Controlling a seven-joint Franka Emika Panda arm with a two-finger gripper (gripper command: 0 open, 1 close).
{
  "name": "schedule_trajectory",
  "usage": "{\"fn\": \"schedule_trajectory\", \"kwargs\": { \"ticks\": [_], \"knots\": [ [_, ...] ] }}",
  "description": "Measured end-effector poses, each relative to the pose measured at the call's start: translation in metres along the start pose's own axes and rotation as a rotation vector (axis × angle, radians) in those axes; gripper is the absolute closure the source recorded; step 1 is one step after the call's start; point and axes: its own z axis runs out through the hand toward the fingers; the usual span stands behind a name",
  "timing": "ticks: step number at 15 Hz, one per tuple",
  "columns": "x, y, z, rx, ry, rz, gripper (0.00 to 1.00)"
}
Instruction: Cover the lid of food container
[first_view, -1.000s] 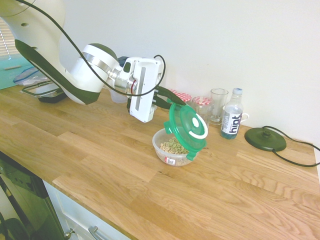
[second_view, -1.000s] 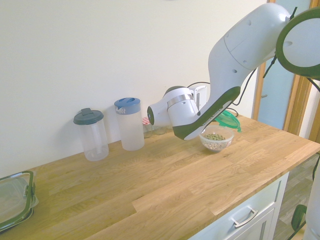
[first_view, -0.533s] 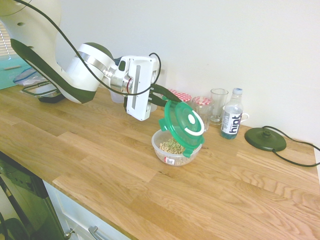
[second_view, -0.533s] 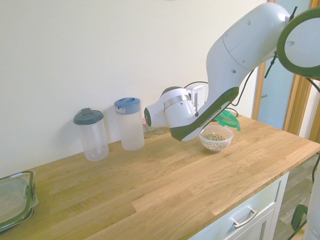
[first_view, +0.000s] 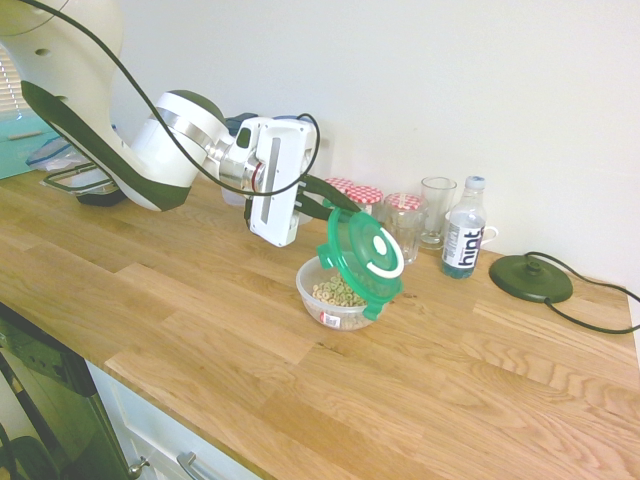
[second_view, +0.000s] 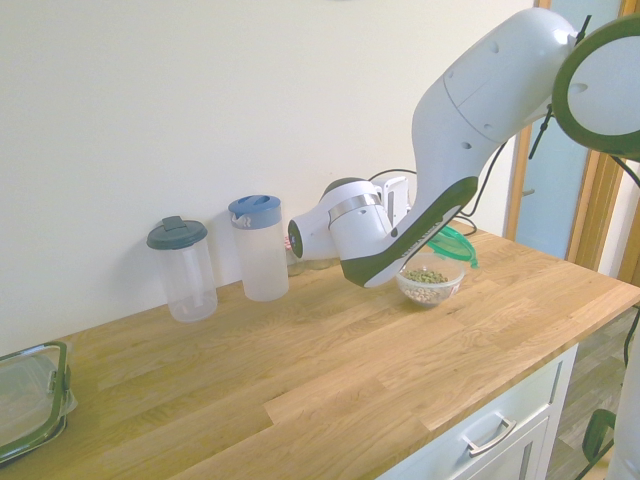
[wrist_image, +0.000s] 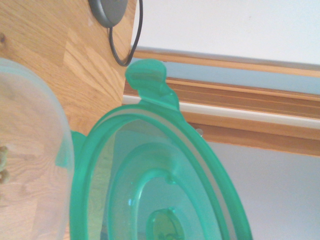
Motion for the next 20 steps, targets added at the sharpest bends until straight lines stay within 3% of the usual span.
{"fn": "schedule_trajectory", "kwargs": {
  "ticks": [9,15,20],
  "knots": [
    [-0.012,-0.01,-0.017,0.08,0.003,-0.026,0.0],
    [-0.02,-0.013,-0.048,0.231,-0.146,-0.066,0.0],
    [0.012,0.012,-0.074,0.383,-0.365,-0.062,0.0]
  ]
}}
